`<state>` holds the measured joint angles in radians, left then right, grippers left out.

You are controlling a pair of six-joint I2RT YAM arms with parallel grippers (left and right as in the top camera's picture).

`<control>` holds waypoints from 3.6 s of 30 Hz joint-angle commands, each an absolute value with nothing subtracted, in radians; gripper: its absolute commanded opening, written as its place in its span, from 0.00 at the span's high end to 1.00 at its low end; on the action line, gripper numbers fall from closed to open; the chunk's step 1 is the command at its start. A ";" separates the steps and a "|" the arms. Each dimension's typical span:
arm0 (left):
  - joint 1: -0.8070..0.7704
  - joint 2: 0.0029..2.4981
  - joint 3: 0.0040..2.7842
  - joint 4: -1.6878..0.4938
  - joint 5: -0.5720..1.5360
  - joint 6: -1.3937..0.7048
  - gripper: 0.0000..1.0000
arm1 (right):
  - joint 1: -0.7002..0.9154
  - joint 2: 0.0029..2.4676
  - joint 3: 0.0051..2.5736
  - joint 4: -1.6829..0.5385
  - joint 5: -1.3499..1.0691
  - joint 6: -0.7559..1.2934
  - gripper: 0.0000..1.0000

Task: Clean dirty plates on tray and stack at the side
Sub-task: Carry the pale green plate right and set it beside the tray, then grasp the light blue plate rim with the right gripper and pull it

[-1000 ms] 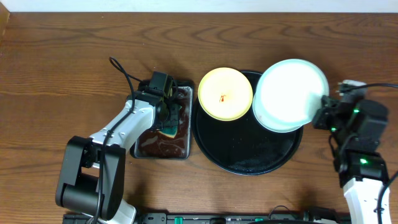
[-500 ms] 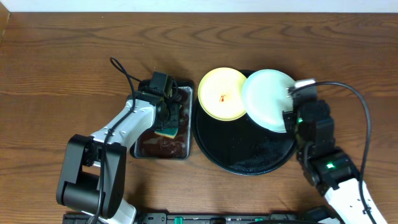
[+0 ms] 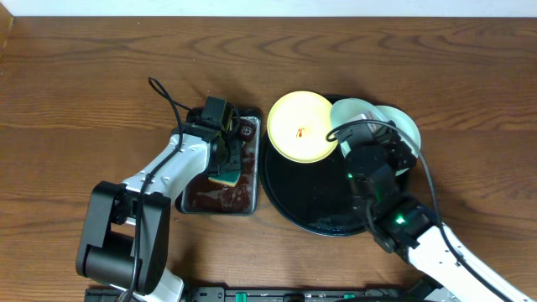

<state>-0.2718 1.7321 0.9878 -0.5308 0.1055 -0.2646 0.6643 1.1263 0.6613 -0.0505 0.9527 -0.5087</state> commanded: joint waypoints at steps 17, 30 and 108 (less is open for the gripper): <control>-0.271 1.747 0.970 -0.533 0.101 -0.263 0.45 | 0.452 1.150 0.673 -0.147 0.601 0.124 0.99; -0.271 1.747 0.970 -0.533 0.101 -0.263 0.45 | -0.269 1.151 0.673 -0.175 -0.099 0.470 0.99; -0.271 1.747 0.970 -0.533 0.101 -0.263 0.44 | -0.245 1.584 0.673 -0.064 -0.390 0.092 0.89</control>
